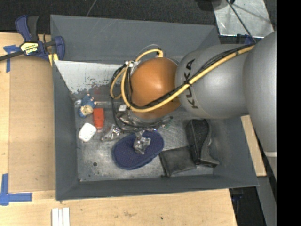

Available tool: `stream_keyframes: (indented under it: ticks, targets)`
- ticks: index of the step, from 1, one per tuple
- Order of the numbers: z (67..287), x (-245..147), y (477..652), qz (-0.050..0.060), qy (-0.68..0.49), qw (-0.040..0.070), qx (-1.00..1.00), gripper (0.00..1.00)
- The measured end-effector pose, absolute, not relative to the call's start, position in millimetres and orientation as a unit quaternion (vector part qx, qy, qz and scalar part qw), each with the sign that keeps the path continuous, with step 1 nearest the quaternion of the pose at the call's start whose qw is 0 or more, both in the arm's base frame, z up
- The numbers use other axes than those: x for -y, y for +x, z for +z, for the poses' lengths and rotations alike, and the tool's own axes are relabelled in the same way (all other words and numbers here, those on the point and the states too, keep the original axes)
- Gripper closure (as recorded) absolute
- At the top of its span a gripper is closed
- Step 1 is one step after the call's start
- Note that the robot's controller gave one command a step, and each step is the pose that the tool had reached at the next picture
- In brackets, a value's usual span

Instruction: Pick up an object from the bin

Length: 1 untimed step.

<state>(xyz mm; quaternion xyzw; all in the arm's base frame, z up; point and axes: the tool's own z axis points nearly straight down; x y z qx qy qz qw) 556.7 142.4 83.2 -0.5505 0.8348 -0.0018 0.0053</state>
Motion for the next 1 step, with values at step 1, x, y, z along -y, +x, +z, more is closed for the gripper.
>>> stream_keyframes:
  ticks: [1]
  targets:
    - [84.3, -139.0, 557.0, -0.004, -0.55, 0.001, -0.835, 1.0]
